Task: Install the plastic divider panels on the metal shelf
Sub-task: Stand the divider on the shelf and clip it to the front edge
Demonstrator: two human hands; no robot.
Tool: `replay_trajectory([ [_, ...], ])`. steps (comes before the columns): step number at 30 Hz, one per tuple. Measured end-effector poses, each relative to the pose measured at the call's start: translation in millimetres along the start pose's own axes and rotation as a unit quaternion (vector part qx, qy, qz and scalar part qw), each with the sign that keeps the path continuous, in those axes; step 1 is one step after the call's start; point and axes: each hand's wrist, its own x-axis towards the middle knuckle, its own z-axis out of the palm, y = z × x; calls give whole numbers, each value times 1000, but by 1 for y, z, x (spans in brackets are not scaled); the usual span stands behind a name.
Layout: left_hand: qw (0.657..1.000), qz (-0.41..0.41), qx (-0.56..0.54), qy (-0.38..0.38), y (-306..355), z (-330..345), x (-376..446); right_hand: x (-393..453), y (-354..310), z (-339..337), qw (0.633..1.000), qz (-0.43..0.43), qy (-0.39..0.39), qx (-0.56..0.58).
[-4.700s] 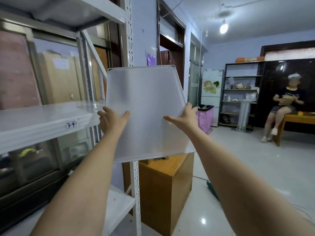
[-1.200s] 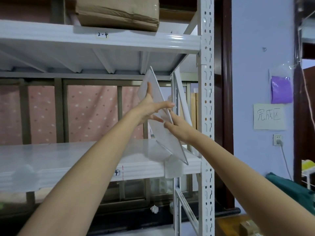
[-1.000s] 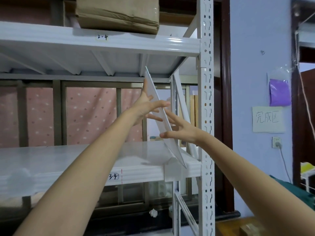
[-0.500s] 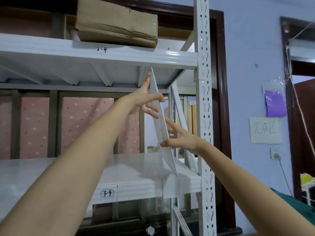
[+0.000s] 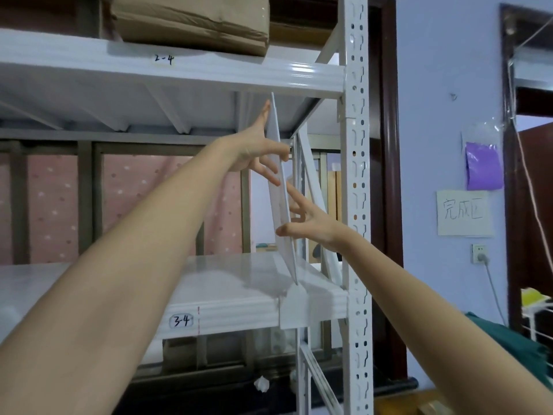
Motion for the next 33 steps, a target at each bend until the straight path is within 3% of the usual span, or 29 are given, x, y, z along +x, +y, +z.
replay_trajectory([
  [17, 1000, -6, 30, 1, -19, 18, 22, 12, 30, -1, 998, 23, 49, 12],
  [33, 998, -40, 42, 11, -27, 31, 47, 20, 55, -14, 998, -8, 1, 56],
])
